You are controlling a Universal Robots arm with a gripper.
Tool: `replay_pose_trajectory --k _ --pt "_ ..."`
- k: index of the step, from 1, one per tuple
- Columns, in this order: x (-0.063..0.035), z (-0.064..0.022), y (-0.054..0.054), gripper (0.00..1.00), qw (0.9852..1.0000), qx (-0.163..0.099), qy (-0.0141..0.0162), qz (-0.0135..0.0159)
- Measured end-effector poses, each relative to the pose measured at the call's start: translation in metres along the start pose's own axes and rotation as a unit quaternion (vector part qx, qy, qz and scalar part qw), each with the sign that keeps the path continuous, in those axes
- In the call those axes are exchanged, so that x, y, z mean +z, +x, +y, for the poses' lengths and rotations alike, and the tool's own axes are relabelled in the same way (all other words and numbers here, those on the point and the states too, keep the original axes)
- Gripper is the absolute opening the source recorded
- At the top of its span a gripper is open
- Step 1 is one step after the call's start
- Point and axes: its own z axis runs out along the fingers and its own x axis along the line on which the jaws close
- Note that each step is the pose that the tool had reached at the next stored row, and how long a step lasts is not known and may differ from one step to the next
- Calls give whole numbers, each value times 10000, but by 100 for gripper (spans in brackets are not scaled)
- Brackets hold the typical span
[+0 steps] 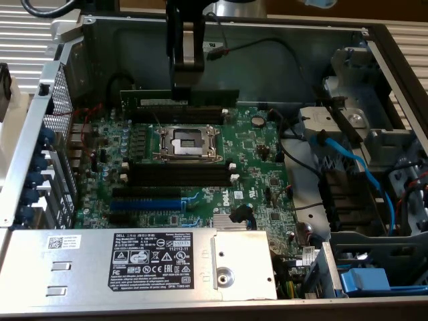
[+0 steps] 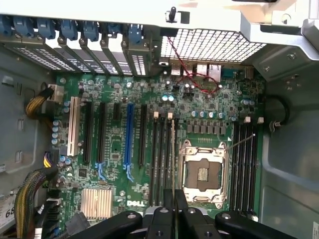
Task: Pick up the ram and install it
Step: 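Insert the ram into the slot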
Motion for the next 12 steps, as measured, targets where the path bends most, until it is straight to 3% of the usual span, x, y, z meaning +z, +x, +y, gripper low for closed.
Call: replay_pose_trajectory --k 5,12 --pt "2 75 -3 13 10000 0 7 -55" --pt "1 67 -1 13 9999 -2 11 -103"
